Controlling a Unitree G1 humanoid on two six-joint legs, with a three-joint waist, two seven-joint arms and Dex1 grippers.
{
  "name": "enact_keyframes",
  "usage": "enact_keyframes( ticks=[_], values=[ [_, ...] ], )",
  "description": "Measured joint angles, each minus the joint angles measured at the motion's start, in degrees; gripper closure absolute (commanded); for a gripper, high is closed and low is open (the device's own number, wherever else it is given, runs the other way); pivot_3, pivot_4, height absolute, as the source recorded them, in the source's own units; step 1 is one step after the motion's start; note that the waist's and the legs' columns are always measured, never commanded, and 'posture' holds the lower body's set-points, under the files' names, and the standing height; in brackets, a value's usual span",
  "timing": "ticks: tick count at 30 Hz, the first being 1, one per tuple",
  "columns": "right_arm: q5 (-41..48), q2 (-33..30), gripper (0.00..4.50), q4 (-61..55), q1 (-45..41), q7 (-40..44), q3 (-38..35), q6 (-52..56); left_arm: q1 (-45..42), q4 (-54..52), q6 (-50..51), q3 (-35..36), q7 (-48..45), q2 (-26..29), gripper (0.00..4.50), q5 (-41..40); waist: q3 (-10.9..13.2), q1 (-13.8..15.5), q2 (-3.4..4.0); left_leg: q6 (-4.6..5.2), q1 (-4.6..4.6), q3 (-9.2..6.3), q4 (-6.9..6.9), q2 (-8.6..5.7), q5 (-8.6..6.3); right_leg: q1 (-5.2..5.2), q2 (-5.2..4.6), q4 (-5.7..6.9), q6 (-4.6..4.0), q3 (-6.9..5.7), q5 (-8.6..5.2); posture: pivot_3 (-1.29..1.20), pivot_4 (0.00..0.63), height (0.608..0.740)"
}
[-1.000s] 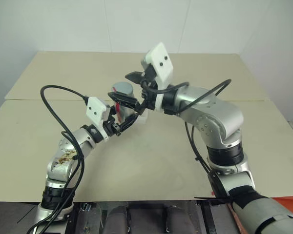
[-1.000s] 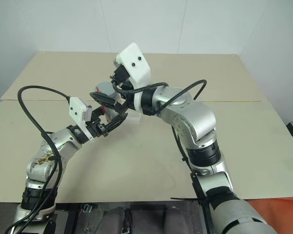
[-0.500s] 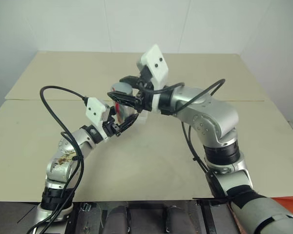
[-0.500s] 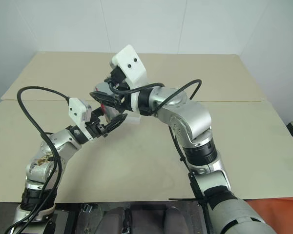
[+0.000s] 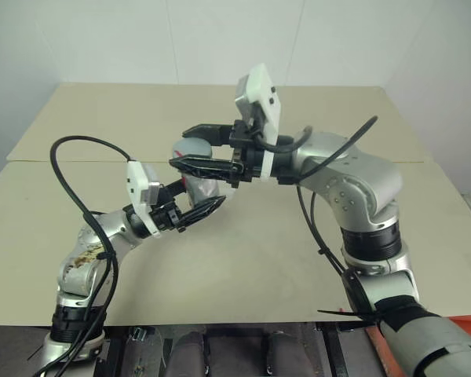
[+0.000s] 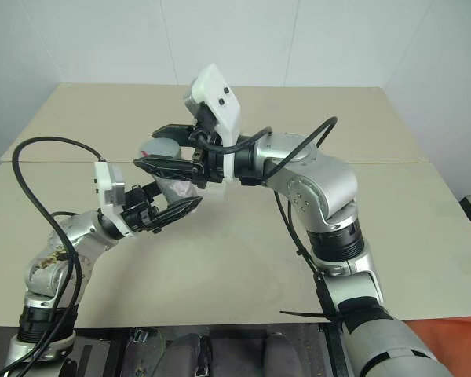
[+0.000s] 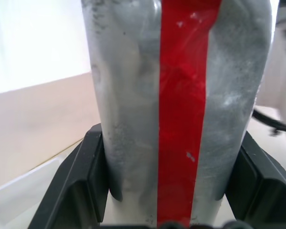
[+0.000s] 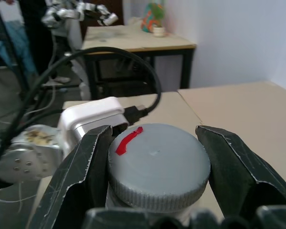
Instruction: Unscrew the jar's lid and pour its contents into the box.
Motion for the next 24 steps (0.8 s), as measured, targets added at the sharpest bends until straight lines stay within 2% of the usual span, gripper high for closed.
enact_keyframes(
  ticks=[13,15,18,24],
  values=[
    [5.5,-1.8,1.73,3.9,-1.3,2.2,0.0,1.8,0.4,3.7,-2.3,-0.3,-6.7,4.5,1.69,-0.2,0.0,0.1,0.01,0.00,-0.01,0.02,-0.02,0.00,0.00,0.00,0.00,0.01,0.00,0.00,0.00,0.00,0.150,0.740],
    [7.0,-3.3,1.73,3.6,-1.6,3.4,-3.0,1.5,2.2,4.4,-2.5,-1.2,-9.9,7.0,1.69,0.6,0.0,0.1,0.04,0.01,0.02,0.07,-0.06,-0.02,-0.01,0.01,-0.01,0.01,0.00,0.03,0.00,0.00,0.150,0.740],
    [9.0,-7.0,1.73,3.5,-1.6,6.8,-7.7,0.7,4.1,7.7,-2.8,-2.2,-12.6,7.6,1.69,2.2,0.0,0.3,0.04,0.01,-0.02,0.10,-0.06,0.00,0.00,-0.01,0.00,-0.08,-0.01,-0.05,-0.01,0.00,0.150,0.740],
    [10.5,-7.0,1.73,3.5,-1.6,10.2,-7.7,-0.3,1.8,8.2,-4.4,-2.2,-13.8,7.5,1.69,2.7,0.0,0.0,0.04,-0.01,0.00,0.06,-0.06,0.03,0.01,-0.05,0.01,-0.01,-0.02,0.02,-0.01,0.00,0.150,0.740]
  ],
)
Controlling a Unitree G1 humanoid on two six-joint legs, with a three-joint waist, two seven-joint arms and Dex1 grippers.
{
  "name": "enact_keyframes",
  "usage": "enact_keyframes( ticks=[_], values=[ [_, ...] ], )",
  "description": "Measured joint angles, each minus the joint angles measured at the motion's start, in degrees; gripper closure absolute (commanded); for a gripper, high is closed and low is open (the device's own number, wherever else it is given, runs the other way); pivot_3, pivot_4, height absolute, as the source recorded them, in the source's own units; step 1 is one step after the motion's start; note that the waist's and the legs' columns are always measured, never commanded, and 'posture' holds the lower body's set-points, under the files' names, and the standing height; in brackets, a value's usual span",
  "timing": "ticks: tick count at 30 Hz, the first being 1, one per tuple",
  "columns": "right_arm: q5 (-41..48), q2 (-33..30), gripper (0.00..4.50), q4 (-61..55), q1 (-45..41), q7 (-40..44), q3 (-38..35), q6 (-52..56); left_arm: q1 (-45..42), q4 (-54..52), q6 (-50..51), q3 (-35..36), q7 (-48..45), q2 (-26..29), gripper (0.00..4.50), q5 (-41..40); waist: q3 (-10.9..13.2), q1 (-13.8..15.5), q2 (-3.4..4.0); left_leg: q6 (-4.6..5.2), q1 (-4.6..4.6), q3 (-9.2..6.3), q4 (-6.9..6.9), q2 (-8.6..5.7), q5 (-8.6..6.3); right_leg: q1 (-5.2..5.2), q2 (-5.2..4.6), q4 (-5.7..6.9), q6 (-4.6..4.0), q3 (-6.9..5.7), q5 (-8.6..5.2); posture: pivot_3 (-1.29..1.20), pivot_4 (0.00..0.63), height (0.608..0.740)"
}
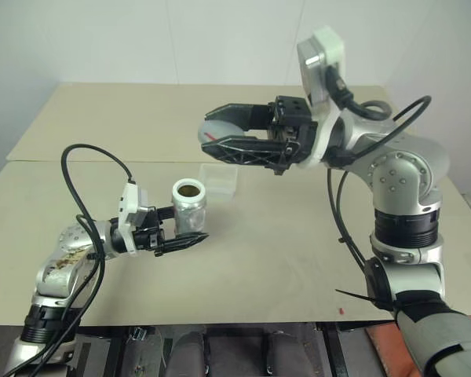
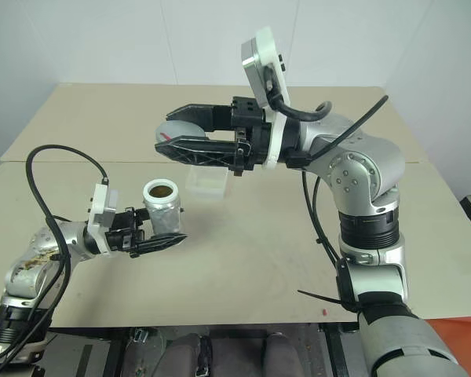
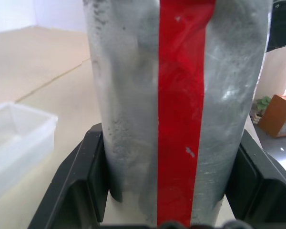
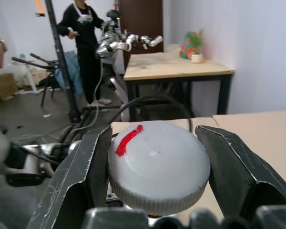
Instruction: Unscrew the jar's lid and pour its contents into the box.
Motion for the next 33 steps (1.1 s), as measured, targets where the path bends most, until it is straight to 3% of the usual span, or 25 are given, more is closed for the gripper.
enact_keyframes(
  ticks=[5,11,17,24,29,33],
  values=[
    [-7.0,-0.9,1.73,2.4,0.5,-5.0,0.3,-4.0,0.0,0.0,-0.1,1.6,1.8,-0.4,1.69,-0.1,0.0,0.1,0.00,0.00,-0.01,0.04,0.00,-0.01,0.00,-0.01,-0.01,0.00,0.00,-0.01,0.00,0.00,0.150,0.740],
    [-19.1,0.1,1.73,5.3,7.4,-19.4,1.0,-7.1,-1.9,1.5,-0.1,6.6,3.9,1.4,1.69,-0.5,0.0,0.1,0.00,-0.06,-0.01,0.24,-0.01,-0.01,0.03,-0.06,-0.02,0.02,0.00,0.01,0.00,0.00,0.150,0.740],
    [-28.9,3.1,1.73,7.3,16.4,-31.2,3.1,-8.2,-4.3,3.9,0.0,9.0,6.8,2.7,1.69,0.1,0.0,0.0,0.00,-0.13,-0.15,0.40,-0.05,-0.02,0.08,-0.20,-0.02,0.06,0.00,0.04,0.00,0.00,0.150,0.740],
    [-38.2,10.5,1.73,21.1,20.7,-42.8,4.6,-15.2,-6.7,5.1,-0.5,8.5,10.7,1.4,1.69,3.4,0.0,-0.2,-0.01,-0.57,-0.47,0.52,-0.08,-0.04,0.46,-0.67,-0.01,0.15,-0.04,0.12,0.03,0.00,0.150,0.740],
    [-41.2,12.8,0.15,27.6,20.7,-45.7,4.5,-19.5,-6.7,5.1,-1.1,7.8,11.8,0.7,1.69,4.5,0.0,-0.3,0.00,-0.57,-0.47,0.52,-0.11,-0.03,0.46,-0.67,0.00,0.15,-0.03,0.11,0.03,0.00,0.150,0.740],
    [-42.2,12.5,0.07,27.5,21.0,-45.4,4.4,-20.2,-6.7,5.1,-1.1,7.8,12.4,0.4,1.69,4.5,0.0,-0.3,0.00,-0.53,-0.46,0.49,-0.10,-0.01,0.45,-0.65,0.00,0.17,-0.03,0.11,0.03,0.00,0.150,0.740]
  ],
)
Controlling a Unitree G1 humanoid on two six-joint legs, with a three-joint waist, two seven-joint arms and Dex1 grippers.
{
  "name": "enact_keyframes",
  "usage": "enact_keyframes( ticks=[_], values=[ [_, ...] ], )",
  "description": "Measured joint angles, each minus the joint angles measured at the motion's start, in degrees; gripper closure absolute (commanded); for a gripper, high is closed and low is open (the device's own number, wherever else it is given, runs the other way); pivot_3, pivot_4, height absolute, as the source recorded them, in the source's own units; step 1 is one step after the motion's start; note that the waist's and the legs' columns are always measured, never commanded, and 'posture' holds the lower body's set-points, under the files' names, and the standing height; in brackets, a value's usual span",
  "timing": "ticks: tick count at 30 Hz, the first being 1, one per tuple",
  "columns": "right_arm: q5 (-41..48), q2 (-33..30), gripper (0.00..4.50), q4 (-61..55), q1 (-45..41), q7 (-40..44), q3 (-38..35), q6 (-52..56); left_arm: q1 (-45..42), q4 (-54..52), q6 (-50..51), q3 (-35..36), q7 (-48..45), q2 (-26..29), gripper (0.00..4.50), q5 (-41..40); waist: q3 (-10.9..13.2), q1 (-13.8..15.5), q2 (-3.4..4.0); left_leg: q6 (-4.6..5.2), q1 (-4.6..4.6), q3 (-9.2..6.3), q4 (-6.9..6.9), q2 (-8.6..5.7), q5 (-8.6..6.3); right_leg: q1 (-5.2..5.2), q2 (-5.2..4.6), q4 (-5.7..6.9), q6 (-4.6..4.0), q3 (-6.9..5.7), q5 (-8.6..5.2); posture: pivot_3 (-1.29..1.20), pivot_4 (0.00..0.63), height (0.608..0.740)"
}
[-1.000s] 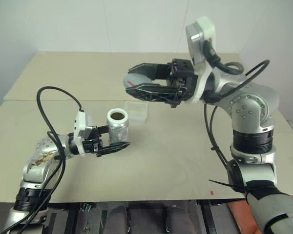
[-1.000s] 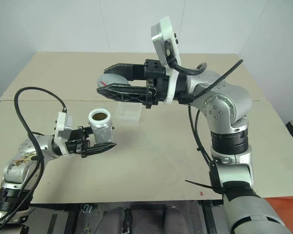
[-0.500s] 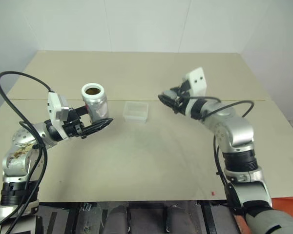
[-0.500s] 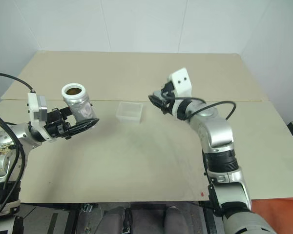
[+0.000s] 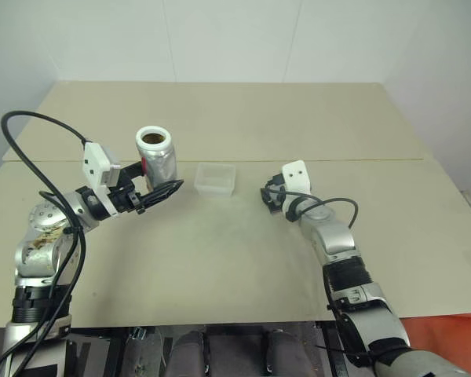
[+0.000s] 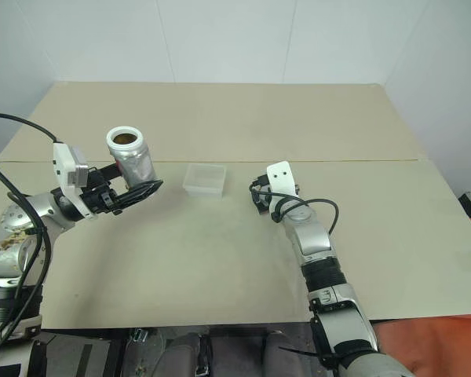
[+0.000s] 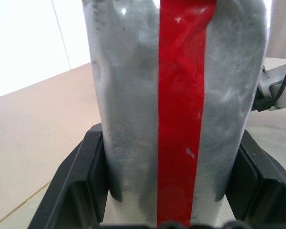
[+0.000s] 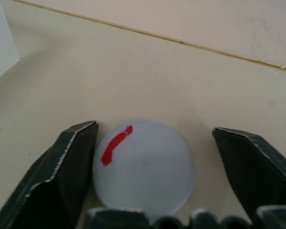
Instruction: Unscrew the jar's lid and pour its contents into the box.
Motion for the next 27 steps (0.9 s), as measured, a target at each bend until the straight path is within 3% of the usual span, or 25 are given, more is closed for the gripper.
enact_keyframes(
  ticks=[8,14,21,27],
  values=[
    [3.0,-6.0,0.07,-15.4,3.4,8.0,-0.9,9.3,-2.8,3.3,-1.1,-0.8,1.6,-0.2,1.69,2.9,0.0,0.3,0.00,0.18,-0.05,-0.04,0.02,-0.02,-0.09,-0.01,0.00,0.01,0.01,-0.03,0.01,0.00,0.150,0.740],
    [11.2,-12.8,0.07,-28.8,1.2,17.2,-3.1,18.6,-14.8,17.0,-11.2,-4.9,8.1,-0.5,1.69,15.2,0.0,0.6,0.00,0.40,-0.02,-0.11,0.02,-0.07,-0.14,0.06,0.01,-0.04,-0.02,-0.11,0.04,0.00,0.150,0.740],
    [23.8,-21.2,0.07,-36.5,-2.6,28.6,-5.9,29.9,-36.0,50.5,-44.9,-24.0,28.2,2.1,1.69,49.5,0.0,1.4,-0.07,0.41,-0.23,-0.03,0.06,-0.10,-0.14,0.00,0.01,-0.02,0.04,-0.17,0.11,0.00,0.150,0.740],
    [33.8,-27.4,0.07,-37.7,-8.1,34.7,-9.3,37.2,-52.4,64.7,-57.6,-44.8,55.9,2.3,1.69,79.0,0.1,2.0,-0.11,0.46,-0.49,0.00,0.17,-0.10,-0.15,-0.06,-0.01,-0.13,0.10,-0.26,0.15,0.00,0.150,0.740]
  ],
)
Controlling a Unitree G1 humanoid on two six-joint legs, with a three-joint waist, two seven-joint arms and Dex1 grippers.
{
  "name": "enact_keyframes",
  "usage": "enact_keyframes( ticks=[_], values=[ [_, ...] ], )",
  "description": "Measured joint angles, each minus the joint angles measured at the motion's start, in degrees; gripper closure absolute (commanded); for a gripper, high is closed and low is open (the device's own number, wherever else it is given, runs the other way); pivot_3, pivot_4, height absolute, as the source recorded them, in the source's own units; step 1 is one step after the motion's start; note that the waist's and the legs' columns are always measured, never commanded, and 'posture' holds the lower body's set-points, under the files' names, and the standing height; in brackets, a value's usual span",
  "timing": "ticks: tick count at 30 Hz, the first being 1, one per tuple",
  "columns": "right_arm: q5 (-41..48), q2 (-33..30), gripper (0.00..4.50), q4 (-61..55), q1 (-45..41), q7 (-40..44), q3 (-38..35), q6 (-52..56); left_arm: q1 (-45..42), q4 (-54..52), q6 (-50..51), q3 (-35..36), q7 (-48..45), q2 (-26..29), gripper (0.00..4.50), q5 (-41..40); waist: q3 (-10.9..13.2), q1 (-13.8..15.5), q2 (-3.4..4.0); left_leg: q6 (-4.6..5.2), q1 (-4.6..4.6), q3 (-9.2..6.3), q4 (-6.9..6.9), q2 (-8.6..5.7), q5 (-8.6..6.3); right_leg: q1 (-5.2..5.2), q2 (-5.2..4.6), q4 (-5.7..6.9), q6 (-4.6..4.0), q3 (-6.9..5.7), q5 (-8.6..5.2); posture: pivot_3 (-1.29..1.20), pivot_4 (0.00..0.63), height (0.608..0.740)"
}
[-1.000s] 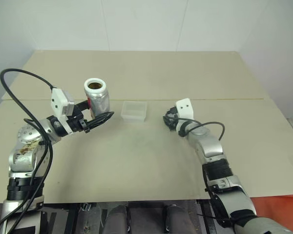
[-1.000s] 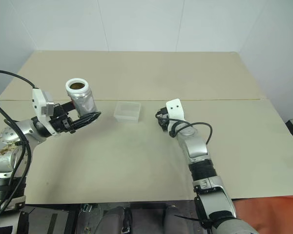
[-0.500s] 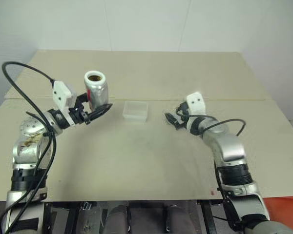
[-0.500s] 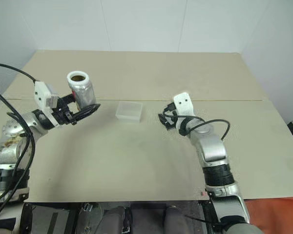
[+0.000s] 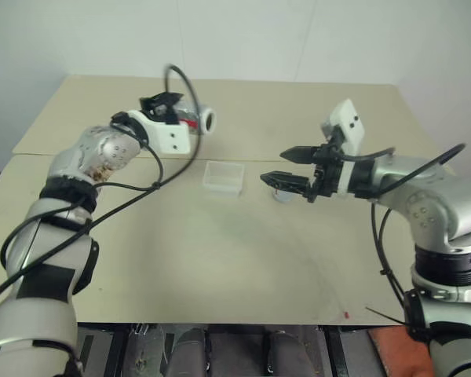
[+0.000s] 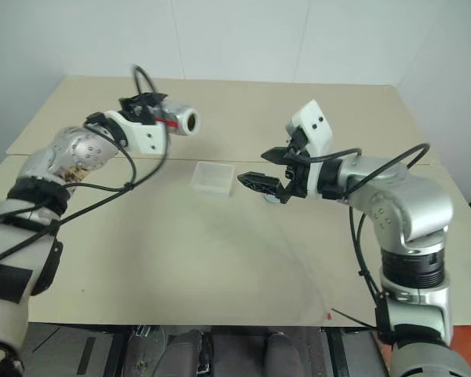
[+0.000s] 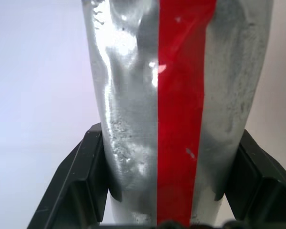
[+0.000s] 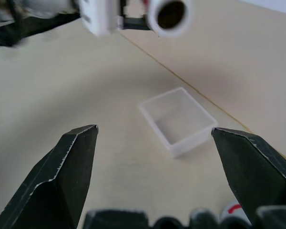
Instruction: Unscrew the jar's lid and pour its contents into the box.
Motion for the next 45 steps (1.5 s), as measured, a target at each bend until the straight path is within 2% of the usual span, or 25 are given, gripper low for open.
enact_keyframes(
  ticks=[5,8,15,25,30,33,37,41,43,45],
  values=[
    [2.4,-4.3,0.07,1.9,-2.0,2.6,-0.5,2.1,-12.6,7.0,0.5,-20.8,24.6,-3.5,1.69,24.6,0.0,0.6,-0.06,0.02,-0.19,0.00,0.08,0.00,-0.01,-0.10,-0.03,-0.02,0.03,-0.05,0.00,0.00,0.150,0.740],
    [2.9,-4.3,0.07,3.4,-3.6,3.0,-0.2,3.0,-15.9,9.4,2.6,-27.2,32.0,-7.6,1.69,31.3,0.0,0.8,-0.06,-0.01,-0.27,0.03,0.12,-0.01,0.01,-0.19,-0.05,0.01,0.04,-0.04,0.00,0.00,0.150,0.740],
    [6.7,-4.1,0.07,4.3,-5.2,1.4,-1.1,5.7,-16.9,13.0,5.1,-36.5,40.3,-12.3,1.69,39.2,0.1,0.6,-0.09,-0.25,-0.32,0.04,0.12,0.00,0.15,-0.31,-0.05,0.07,0.04,-0.04,0.00,0.00,0.150,0.740],
    [7.3,-4.0,0.07,5.5,-5.4,-0.1,-0.8,5.9,-18.2,15.0,5.1,-37.3,40.9,-11.5,1.69,39.2,0.1,0.7,-0.10,-0.25,-0.39,0.03,0.28,0.01,0.15,-0.31,-0.07,0.13,0.04,-0.06,0.00,0.00,0.150,0.740],
    [6.7,-3.8,0.07,8.4,-5.7,0.6,-0.1,3.9,-18.1,15.6,1.8,-30.7,35.6,-8.3,1.69,31.1,0.1,0.5,-0.09,-0.18,-0.48,0.02,0.59,0.04,0.11,-0.31,-0.09,0.25,0.05,-0.07,0.00,0.00,0.150,0.740],
    [6.1,-3.6,0.07,10.2,-5.7,1.5,1.3,1.8,-17.0,15.7,-2.2,-23.6,29.8,-4.9,1.69,23.3,0.1,0.1,-0.09,-0.16,-0.48,0.03,0.71,0.04,0.09,-0.33,-0.11,0.45,0.06,-0.05,0.00,0.00,0.150,0.740],
    [4.3,-3.4,0.07,12.0,-5.4,3.2,3.1,-1.1,-11.1,15.7,-7.1,-11.9,17.8,-1.1,1.69,10.0,0.1,-0.3,-0.08,-0.17,-0.44,0.02,0.78,0.05,0.10,-0.34,-0.11,0.62,0.06,-0.05,-0.01,0.00,0.150,0.740],
    [3.2,-3.4,0.07,13.8,-5.5,5.2,4.3,-2.8,-2.2,15.5,-8.8,4.2,-4.2,-0.6,1.69,-9.6,0.1,-0.4,-0.08,-0.18,-0.47,0.05,0.84,0.07,0.11,-0.36,-0.11,0.63,0.06,-0.07,-0.01,0.00,0.150,0.740],
    [2.5,-3.6,0.07,14.6,-5.6,6.1,4.5,-3.5,2.5,14.4,-6.5,12.6,-15.8,-0.9,1.69,-20.5,0.1,-0.4,-0.08,-0.17,-0.48,0.06,0.90,0.08,0.11,-0.35,-0.12,0.65,0.06,-0.09,-0.01,0.00,0.150,0.740],
    [1.9,-3.7,0.07,15.3,-5.6,6.7,4.9,-4.0,9.4,9.0,0.1,22.1,-28.1,-2.1,1.69,-33.5,0.1,-0.5,-0.07,-0.17,-0.47,0.06,0.90,0.09,0.11,-0.34,-0.13,0.63,0.06,-0.11,-0.01,0.00,0.150,0.740]
  ],
)
